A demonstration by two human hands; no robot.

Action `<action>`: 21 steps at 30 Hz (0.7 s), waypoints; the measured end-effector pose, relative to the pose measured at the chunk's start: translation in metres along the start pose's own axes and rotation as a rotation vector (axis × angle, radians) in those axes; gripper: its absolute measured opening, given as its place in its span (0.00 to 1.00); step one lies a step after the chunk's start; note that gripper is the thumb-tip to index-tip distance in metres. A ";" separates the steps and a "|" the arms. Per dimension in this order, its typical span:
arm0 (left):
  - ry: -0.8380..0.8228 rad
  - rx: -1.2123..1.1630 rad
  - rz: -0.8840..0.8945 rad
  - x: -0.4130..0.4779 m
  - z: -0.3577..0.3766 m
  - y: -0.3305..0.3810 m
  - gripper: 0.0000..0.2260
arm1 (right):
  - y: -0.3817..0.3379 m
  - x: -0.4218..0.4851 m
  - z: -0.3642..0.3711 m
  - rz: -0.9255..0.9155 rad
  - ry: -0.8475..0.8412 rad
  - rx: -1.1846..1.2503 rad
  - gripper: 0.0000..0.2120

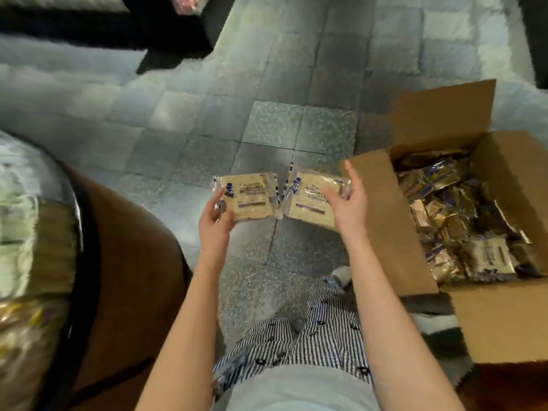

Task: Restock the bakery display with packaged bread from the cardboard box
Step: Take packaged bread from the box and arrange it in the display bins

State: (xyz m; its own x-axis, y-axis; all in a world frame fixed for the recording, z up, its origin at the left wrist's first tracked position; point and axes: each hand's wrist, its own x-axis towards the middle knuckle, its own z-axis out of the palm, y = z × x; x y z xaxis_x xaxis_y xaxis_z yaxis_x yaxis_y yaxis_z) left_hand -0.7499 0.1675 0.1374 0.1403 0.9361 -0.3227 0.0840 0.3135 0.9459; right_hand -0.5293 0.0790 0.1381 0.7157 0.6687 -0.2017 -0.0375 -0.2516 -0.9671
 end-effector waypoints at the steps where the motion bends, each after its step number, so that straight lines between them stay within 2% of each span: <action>1: 0.052 -0.009 -0.019 -0.011 -0.026 -0.003 0.20 | -0.001 -0.014 0.016 0.002 -0.062 -0.029 0.27; 3: 0.162 -0.041 -0.056 -0.032 -0.075 -0.011 0.18 | -0.002 -0.039 0.047 -0.010 -0.175 -0.093 0.20; 7: 0.351 -0.140 -0.019 -0.065 -0.154 -0.014 0.15 | -0.022 -0.076 0.111 -0.082 -0.345 -0.196 0.15; 11: 0.569 -0.260 0.031 -0.108 -0.214 -0.018 0.15 | -0.030 -0.121 0.178 -0.090 -0.571 -0.249 0.17; 16: 0.791 -0.360 0.068 -0.153 -0.279 -0.032 0.11 | -0.039 -0.180 0.247 -0.131 -0.805 -0.281 0.19; 21: 1.051 -0.427 0.072 -0.197 -0.350 -0.063 0.10 | -0.040 -0.240 0.319 -0.160 -0.948 -0.273 0.21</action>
State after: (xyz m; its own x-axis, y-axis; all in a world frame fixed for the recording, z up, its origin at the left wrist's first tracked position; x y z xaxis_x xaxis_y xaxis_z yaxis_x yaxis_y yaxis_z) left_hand -1.1276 0.0191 0.1533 -0.7827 0.5614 -0.2688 -0.2625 0.0939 0.9604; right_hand -0.9223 0.1514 0.1762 -0.1581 0.9609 -0.2274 0.2576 -0.1822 -0.9489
